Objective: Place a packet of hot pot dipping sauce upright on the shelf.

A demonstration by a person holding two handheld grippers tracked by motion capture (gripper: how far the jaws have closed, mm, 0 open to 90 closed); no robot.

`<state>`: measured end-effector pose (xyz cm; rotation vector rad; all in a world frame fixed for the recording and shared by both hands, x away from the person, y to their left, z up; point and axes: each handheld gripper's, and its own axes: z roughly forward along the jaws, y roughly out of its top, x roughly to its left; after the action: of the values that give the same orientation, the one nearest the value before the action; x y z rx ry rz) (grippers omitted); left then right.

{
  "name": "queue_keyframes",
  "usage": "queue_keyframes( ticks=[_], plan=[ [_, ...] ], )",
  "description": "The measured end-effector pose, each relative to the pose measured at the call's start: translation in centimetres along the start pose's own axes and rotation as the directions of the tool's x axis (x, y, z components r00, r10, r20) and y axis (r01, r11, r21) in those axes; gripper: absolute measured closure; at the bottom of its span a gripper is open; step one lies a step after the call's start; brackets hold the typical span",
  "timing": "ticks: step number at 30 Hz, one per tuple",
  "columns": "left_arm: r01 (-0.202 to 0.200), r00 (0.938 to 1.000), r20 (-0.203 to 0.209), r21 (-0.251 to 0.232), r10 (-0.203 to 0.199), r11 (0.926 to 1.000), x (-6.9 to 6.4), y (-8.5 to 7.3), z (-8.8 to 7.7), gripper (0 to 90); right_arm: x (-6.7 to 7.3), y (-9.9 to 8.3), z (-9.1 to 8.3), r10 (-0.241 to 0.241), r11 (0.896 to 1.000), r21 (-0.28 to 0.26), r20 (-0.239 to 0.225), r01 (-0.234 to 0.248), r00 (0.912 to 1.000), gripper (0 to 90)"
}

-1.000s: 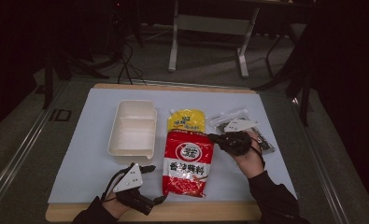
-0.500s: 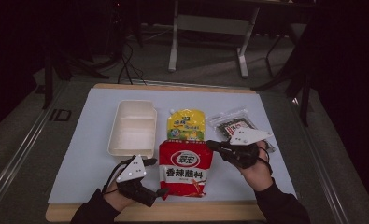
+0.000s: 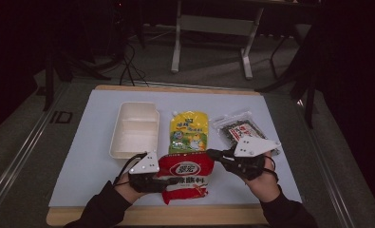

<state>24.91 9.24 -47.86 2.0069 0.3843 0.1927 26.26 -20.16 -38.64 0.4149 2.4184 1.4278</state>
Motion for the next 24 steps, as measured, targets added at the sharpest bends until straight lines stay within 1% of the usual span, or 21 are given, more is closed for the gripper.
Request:
queue_keyframes(
  ticks=[1, 3, 4, 5, 6, 8, 9, 10, 11, 12, 13, 14, 15, 16, 17, 18, 19, 20, 21, 22, 24],
  plan=[
    [0.0, 1.0, 0.007, 0.002, 0.0, 1.0, 0.0, 0.0, 0.1, 72.4, 0.1, 0.1, 0.0, -0.004, 1.0, -0.002, -0.002, 0.004, 1.0, 89.3],
    [0.001, 0.9999, 0.012, 0.0, -0.001, 1.0, 0.0, 0.1, 0.0, 80.5, 0.3, 0.1, -0.1, -0.008, 1.0, -0.002, -0.003, 0.008, 1.0, 89.4],
    [0.002, 0.9998, 0.019, 0.0, -0.002, 1.0, 0.0, 0.1, -0.1, 87.0, 0.3, 0.2, -0.2, -0.009, 1.0, -0.003, -0.004, 0.009, 1.0, 89.4],
    [0.0, 0.9997, 0.024, -0.004, 0.0, 1.0, 0.0, 0.1, -0.1, 90.0, 0.3, 0.2, -0.2, -0.006, 1.0, -0.006, -0.008, 0.006, 0.9999, 89.3],
    [0.001, 0.9997, 0.026, -0.003, -0.001, 1.0, 0.0, 0.2, -0.1, 90.0, 0.3, 0.2, -0.3, -0.006, 1.0, -0.008, -0.01, 0.006, 0.9999, 89.3],
    [-0.011, 0.9995, 0.03, -0.008, 0.012, 0.9999, -0.2, 0.3, -0.2, 90.0, 0.4, 0.2, -0.4, -0.008, 1.0, -0.009, -0.009, 0.008, 0.9999, 89.3],
    [-0.008, 0.9994, 0.034, -0.011, 0.008, 0.9999, -0.2, 0.3, -0.2, 90.0, 0.4, 0.3, -0.5, -0.005, 1.0, -0.013, -0.013, 0.005, 0.9999, 89.3],
    [-0.009, 0.999, 0.044, -0.016, 0.01, 0.9998, -0.3, 0.4, -0.3, 90.0, 0.4, 0.3, -0.6, -0.007, 1.0, -0.014, -0.014, 0.006, 0.9999, 89.3],
    [-0.009, 0.999, 0.044, -0.016, 0.01, 0.9998, -0.3, 0.4, -0.3, 90.0, 0.4, 0.3, -0.6, -0.007, 1.0, -0.014, -0.014, 0.006, 0.9999, 89.3],
    [-0.016, 0.9984, 0.054, -0.017, 0.017, 0.9997, -0.3, 0.6, -0.3, 90.0, 0.4, 0.4, -0.7, -0.006, 1.0, -0.02, -0.013, 0.005, 0.9999, 89.2],
    [-0.008, 0.9974, 0.072, -0.031, 0.011, 0.9995, -0.4, 0.9, -0.5, 90.0, 0.4, 0.5, -0.8, -0.01, 1.0, -0.025, -0.011, 0.01, 0.9999, 89.0],
    [-0.008, 0.9974, 0.072, -0.031, 0.011, 0.9995, -0.4, 0.9, -0.5, 90.0, 0.4, 0.7, -1.1, -0.017, 0.999, -0.041, -0.003, 0.017, 0.9999, 88.4],
    [-0.02, 0.9968, 0.077, -0.033, 0.023, 0.9993, -0.5, 1.3, -0.6, 90.0, 0.4, 0.7, -1.2, -0.018, 0.999, -0.05, -0.002, 0.018, 0.9998, 87.4],
    [-0.023, 0.9962, 0.083, -0.036, 0.026, 0.9991, -0.6, 1.5, -0.6, 90.0, 0.4, 0.8, -1.3, -0.015, 0.998, -0.058, 0.004, 0.016, 0.9999, 86.7],
    [-0.034, 0.9954, 0.088, -0.03, 0.037, 0.999, -0.7, 1.6, -0.7, 90.0, 0.3, 0.7, -1.3, -0.016, 0.998, -0.064, 0.01, 0.017, 0.9998, 85.3],
    [-0.04, 0.9953, 0.087, -0.027, 0.042, 0.9988, -0.8, 1.7, -0.7, 90.0, 0.2, 0.7, -1.2, -0.011, 0.998, -0.064, 0.008, 0.012, 0.9999, 83.3],
    [-0.04, 0.9944, 0.097, -0.03, 0.042, 0.9988, -0.9, 1.8, -0.7, 90.0, 0.0, 0.6, -1.2, -0.004, 0.998, -0.066, -0.004, 0.004, 1.0, 77.8],
    [-0.044, 0.994, 0.099, -0.034, 0.047, 0.9985, -0.9, 1.9, -0.7, 90.0, -0.1, 0.5, -1.1, 0.008, 0.998, -0.064, -0.019, -0.009, 0.9998, 72.3],
    [-0.042, 0.993, 0.108, -0.037, 0.046, 0.9984, -1.0, 2.1, -0.7, 90.0, -0.3, 0.3, -0.8, 0.018, 0.999, -0.051, -0.034, -0.02, 0.9993, 67.9],
    [-0.045, 0.9932, 0.105, -0.042, 0.05, 0.9981, -1.0, 2.2, -0.8, 90.0, -0.4, 0.1, -0.6, 0.024, 0.999, -0.041, -0.038, -0.026, 0.999, 63.5],
    [-0.043, 0.9924, 0.113, -0.05, 0.048, 0.9978, -1.0, 2.4, -0.8, 90.0, -0.5, -0.3, -0.1, 0.035, 0.999, -0.012, -0.074, -0.036, 0.9966, 60.7]
  ],
)
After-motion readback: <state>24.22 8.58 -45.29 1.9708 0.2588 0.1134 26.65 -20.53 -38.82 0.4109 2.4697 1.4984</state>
